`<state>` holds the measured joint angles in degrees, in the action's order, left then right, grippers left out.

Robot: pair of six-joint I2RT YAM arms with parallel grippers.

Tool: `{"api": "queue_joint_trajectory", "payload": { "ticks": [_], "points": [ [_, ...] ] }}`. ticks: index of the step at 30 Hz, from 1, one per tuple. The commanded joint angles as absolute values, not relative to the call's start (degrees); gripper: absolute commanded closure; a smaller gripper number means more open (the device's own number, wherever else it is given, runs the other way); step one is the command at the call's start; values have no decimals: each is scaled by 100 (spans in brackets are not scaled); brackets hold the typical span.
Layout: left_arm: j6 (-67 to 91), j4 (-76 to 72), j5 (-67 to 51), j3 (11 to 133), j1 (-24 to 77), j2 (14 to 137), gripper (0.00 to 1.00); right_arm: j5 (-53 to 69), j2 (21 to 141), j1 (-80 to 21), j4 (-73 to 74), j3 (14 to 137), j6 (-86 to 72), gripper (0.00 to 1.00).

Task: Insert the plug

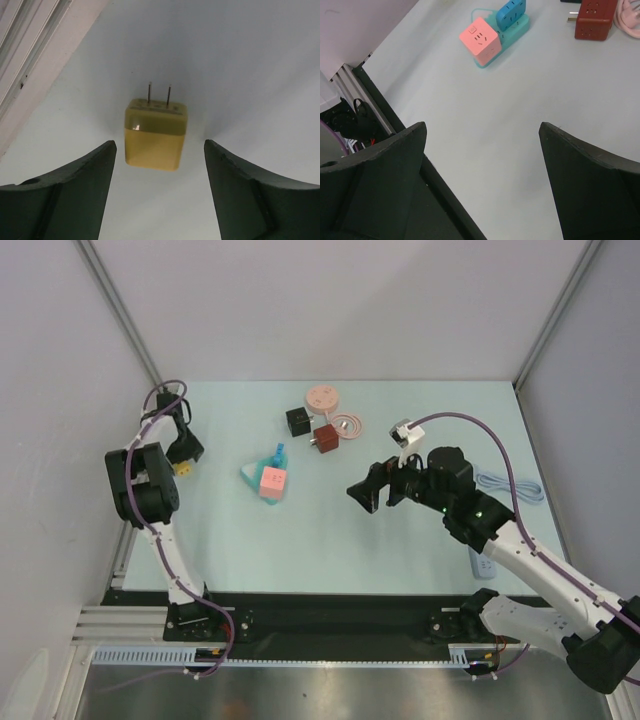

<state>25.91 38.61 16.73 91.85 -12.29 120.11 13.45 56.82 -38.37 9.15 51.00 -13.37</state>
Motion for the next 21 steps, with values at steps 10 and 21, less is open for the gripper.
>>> {"api": "queue_joint_trajectory", "payload": {
  "ticks": [10,21],
  "points": [
    [2576,3656,1811,9167,-1459,12181,24,1626,5581,-3674,739,5019,-1222,0],
    [2531,3604,1117,8878,-1468,11436,100,1266,6003,-3445,633,5071,-1730,0]
  ]
}}
